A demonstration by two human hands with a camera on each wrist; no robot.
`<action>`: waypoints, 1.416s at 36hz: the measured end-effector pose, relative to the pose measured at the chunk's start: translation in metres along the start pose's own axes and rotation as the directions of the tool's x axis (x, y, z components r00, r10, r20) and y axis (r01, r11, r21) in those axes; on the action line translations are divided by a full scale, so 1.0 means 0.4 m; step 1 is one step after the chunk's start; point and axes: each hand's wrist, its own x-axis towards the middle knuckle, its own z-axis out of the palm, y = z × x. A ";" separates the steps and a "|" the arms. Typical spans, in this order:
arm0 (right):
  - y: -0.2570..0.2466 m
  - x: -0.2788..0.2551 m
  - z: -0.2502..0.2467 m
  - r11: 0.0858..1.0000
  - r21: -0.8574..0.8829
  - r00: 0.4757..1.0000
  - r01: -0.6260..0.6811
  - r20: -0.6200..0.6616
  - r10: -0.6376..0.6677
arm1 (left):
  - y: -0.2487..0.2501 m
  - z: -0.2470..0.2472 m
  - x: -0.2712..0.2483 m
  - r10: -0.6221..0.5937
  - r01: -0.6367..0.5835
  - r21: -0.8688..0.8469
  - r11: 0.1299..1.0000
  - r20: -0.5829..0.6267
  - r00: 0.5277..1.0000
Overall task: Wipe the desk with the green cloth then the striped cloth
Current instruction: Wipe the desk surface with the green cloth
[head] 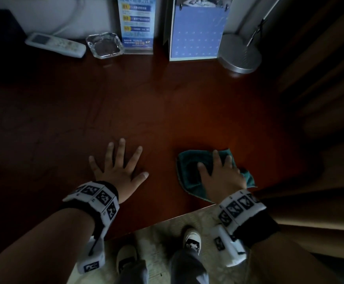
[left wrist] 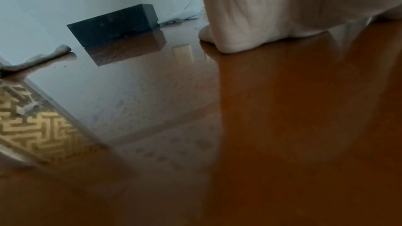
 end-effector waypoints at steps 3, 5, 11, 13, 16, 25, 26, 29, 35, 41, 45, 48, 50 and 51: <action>0.084 0.010 -0.015 0.970 -0.078 0.964 0.231 -0.119 -0.240 | 0.000 0.001 -0.002 0.003 -0.003 0.004 1.000 -0.004 1.000; 0.126 0.019 -0.015 0.921 -0.099 0.908 0.377 -0.156 -0.389 | 0.001 0.001 -0.004 0.004 -0.004 0.004 1.000 -0.005 1.000; 0.194 0.075 0.029 0.737 -0.043 0.734 0.674 -0.069 -0.675 | 0.000 0.000 -0.001 0.007 -0.007 0.004 1.000 -0.006 1.000; 0.182 0.083 0.049 0.724 -0.019 0.718 0.689 -0.113 -0.686 | 0.000 0.001 -0.001 0.004 -0.004 0.004 1.000 -0.004 1.000; 0.149 0.080 0.074 0.755 -0.056 0.742 0.653 -0.154 -0.653 | 0.000 0.002 0.000 -0.002 0.002 0.010 1.000 -0.004 1.000; 0.048 0.042 0.118 0.880 -0.017 0.857 0.474 -0.218 -0.466 | 0.000 0.007 0.007 -0.015 0.015 0.005 1.000 -0.020 1.000; 0.035 0.039 0.123 0.888 -0.007 0.865 0.460 -0.224 -0.450 | 0.000 0.007 0.007 -0.015 0.015 0.005 1.000 -0.022 1.000; -0.004 0.030 0.130 0.908 -0.001 0.886 0.419 -0.217 -0.410 | -0.001 0.008 0.006 -0.011 0.011 0.003 1.000 -0.031 0.999; -0.069 0.015 0.135 0.923 0.020 0.898 0.383 -0.240 -0.368 | -0.002 0.014 0.004 0.000 -0.001 -0.010 1.000 -0.063 0.998; -0.115 -0.001 0.148 0.933 0.036 0.900 0.357 -0.281 -0.333 | -0.010 0.013 0.002 0.040 -0.042 -0.024 0.999 -0.064 0.997; -0.150 -0.018 0.159 0.942 0.052 0.912 0.332 -0.273 -0.306 | -0.040 0.008 -0.008 0.113 -0.120 -0.081 0.989 -0.081 0.990; -0.184 -0.040 0.166 0.944 0.037 0.912 0.329 -0.273 -0.307 | -0.077 0.013 -0.035 0.152 -0.161 -0.074 0.984 -0.118 0.981; -0.210 -0.054 0.171 0.943 0.035 0.910 0.332 -0.274 -0.311 | -0.116 0.020 -0.055 0.130 -0.142 -0.076 0.987 -0.146 0.981; -0.222 -0.060 0.172 0.942 0.033 0.910 0.333 -0.273 -0.312 | -0.140 0.024 -0.065 0.107 -0.120 -0.081 0.989 -0.154 0.982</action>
